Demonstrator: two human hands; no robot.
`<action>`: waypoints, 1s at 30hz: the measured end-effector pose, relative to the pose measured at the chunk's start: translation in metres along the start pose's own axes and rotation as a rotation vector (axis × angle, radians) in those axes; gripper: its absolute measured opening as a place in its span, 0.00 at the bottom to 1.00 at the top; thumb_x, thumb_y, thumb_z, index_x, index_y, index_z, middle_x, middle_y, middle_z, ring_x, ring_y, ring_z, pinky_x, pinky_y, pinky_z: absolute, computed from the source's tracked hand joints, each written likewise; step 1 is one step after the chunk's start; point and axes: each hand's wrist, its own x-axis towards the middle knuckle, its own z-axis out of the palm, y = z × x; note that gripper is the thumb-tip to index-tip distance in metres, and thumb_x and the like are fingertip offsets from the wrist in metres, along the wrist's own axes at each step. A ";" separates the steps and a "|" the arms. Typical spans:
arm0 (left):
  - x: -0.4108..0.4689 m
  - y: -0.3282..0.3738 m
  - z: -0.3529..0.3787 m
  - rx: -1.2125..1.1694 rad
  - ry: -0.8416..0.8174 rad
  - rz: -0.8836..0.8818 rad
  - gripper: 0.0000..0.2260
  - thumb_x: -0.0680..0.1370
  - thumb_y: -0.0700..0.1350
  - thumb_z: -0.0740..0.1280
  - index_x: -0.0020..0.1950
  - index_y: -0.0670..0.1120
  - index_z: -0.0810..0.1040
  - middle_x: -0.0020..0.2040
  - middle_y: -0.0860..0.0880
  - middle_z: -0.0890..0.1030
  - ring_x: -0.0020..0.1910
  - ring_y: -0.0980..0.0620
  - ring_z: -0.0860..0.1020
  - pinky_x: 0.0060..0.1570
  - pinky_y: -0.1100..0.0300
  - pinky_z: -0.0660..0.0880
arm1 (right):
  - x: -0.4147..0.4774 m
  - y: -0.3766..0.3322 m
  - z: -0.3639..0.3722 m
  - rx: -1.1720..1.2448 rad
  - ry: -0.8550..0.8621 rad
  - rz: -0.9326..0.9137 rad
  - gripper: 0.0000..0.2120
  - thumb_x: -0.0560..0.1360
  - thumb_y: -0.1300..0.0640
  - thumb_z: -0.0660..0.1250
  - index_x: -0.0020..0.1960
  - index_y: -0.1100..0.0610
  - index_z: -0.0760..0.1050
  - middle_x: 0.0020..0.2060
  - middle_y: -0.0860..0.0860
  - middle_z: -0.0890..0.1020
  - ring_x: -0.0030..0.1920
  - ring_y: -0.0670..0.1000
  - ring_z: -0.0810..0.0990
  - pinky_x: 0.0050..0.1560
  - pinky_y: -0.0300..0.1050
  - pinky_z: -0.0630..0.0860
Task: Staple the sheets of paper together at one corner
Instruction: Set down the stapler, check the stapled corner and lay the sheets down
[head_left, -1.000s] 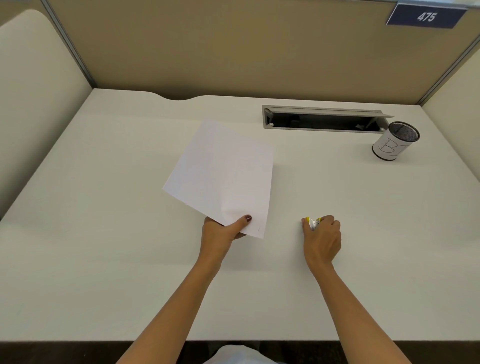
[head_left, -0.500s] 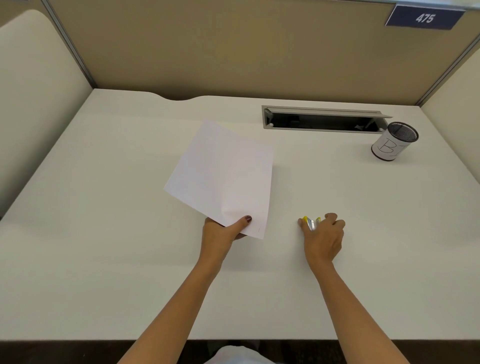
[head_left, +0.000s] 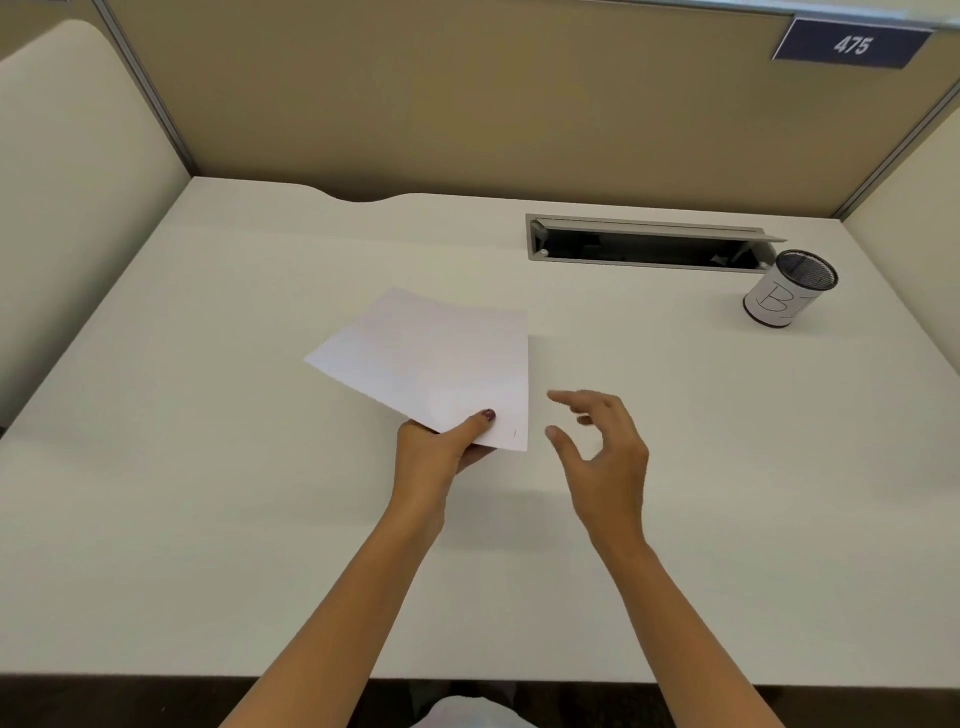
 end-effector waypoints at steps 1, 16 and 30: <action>-0.002 0.003 0.000 0.005 -0.014 0.008 0.14 0.71 0.36 0.72 0.56 0.45 0.79 0.51 0.48 0.84 0.49 0.49 0.84 0.46 0.57 0.81 | 0.002 -0.007 -0.001 0.026 -0.033 -0.037 0.18 0.70 0.67 0.72 0.56 0.52 0.80 0.52 0.47 0.80 0.55 0.42 0.77 0.55 0.31 0.70; -0.032 0.060 0.014 0.362 0.252 0.248 0.20 0.76 0.59 0.64 0.38 0.44 0.83 0.31 0.48 0.84 0.29 0.51 0.83 0.33 0.62 0.79 | 0.037 -0.036 0.009 0.382 -0.155 0.001 0.03 0.72 0.62 0.72 0.46 0.59 0.81 0.39 0.51 0.84 0.43 0.50 0.83 0.49 0.48 0.81; -0.030 0.092 0.017 0.713 0.101 0.477 0.05 0.72 0.52 0.72 0.42 0.52 0.83 0.40 0.55 0.84 0.43 0.55 0.80 0.40 0.65 0.70 | 0.052 -0.082 -0.012 0.350 -0.304 0.071 0.04 0.75 0.54 0.68 0.46 0.46 0.81 0.40 0.39 0.83 0.42 0.43 0.81 0.44 0.36 0.78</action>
